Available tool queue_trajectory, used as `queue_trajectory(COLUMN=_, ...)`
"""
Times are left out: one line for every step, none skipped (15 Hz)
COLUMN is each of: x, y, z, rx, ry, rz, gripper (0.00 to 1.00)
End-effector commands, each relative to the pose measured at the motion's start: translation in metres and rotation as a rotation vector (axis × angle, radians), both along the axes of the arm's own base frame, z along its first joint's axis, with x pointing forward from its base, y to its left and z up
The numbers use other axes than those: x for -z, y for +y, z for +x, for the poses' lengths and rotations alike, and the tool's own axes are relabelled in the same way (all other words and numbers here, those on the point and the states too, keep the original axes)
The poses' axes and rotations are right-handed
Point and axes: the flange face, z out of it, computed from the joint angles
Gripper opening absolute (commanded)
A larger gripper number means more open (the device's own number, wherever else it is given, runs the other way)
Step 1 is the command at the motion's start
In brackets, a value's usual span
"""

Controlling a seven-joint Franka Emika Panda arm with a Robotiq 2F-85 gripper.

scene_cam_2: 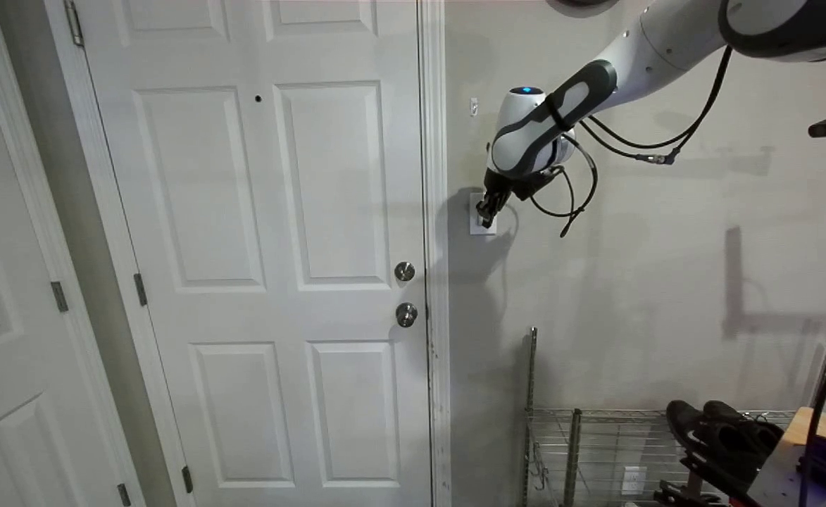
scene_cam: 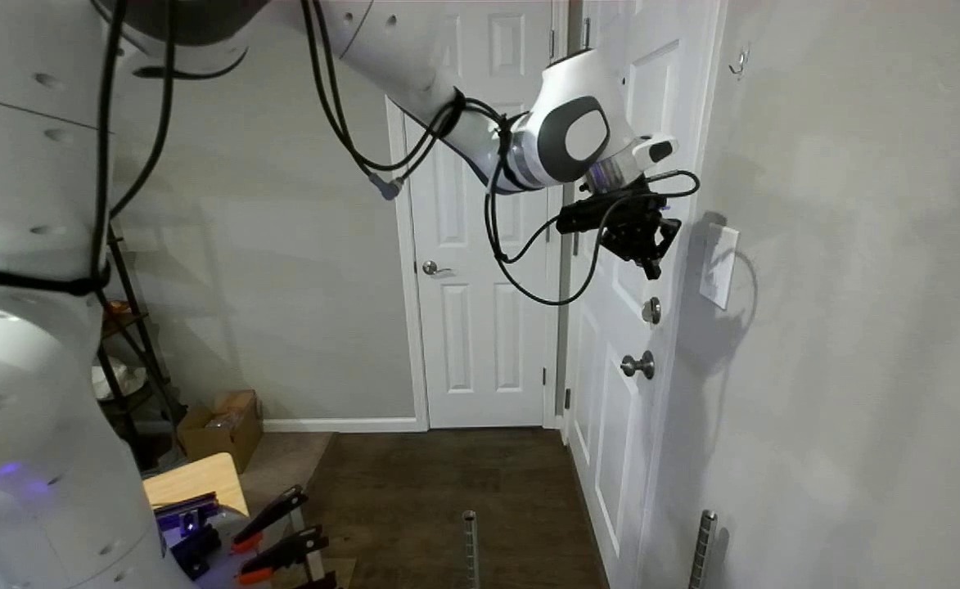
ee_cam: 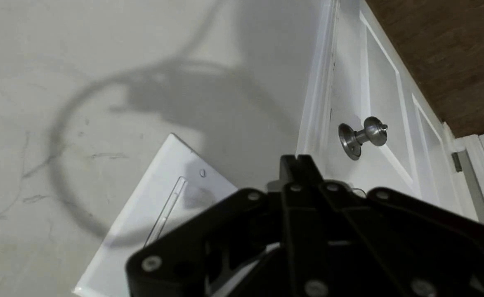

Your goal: Turn off the light switch on wall

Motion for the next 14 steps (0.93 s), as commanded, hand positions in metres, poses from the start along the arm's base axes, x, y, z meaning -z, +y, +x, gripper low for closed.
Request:
queue_trajectory(x=0.01, y=-0.006, z=0.013, rx=0.045, ry=-0.043, rz=-0.003, gripper=0.05)
queue_trajectory(x=0.013, y=-0.007, z=0.015, rx=0.057, ry=-0.049, rz=-0.008, gripper=0.05)
queue_trajectory(x=0.016, y=-0.009, z=0.018, rx=0.068, ry=-0.055, rz=-0.015, gripper=0.05)
queue_trajectory(x=0.018, y=-0.011, z=0.02, rx=0.087, ry=-0.061, rz=-0.036, gripper=0.05)
queue_trajectory(x=0.019, y=-0.013, z=0.022, rx=0.1, ry=-0.067, rz=-0.052, gripper=0.05)
queue_trajectory(x=0.019, y=-0.016, z=0.025, rx=0.119, ry=-0.072, rz=-0.074, gripper=0.05)
queue_trajectory(x=0.02, y=-0.018, z=0.026, rx=0.134, ry=-0.077, rz=-0.09, gripper=0.05)
queue_trajectory(x=0.021, y=-0.019, z=0.028, rx=0.149, ry=-0.08, rz=-0.105, gripper=0.05)
queue_trajectory(x=0.022, y=-0.02, z=0.029, rx=0.161, ry=-0.084, rz=-0.117, gripper=0.05)
queue_trajectory(x=0.022, y=-0.02, z=0.031, rx=0.168, ry=-0.093, rz=-0.127, gripper=0.05)
queue_trajectory(x=0.022, y=-0.019, z=0.033, rx=0.174, ry=-0.101, rz=-0.139, gripper=0.06)
queue_trajectory(x=0.022, y=-0.019, z=0.034, rx=0.177, ry=-0.109, rz=-0.147, gripper=0.06)
queue_trajectory(x=0.022, y=-0.018, z=0.036, rx=0.182, ry=-0.116, rz=-0.156, gripper=0.06)
queue_trajectory(x=0.022, y=-0.018, z=0.037, rx=0.191, ry=-0.124, rz=-0.167, gripper=0.05)
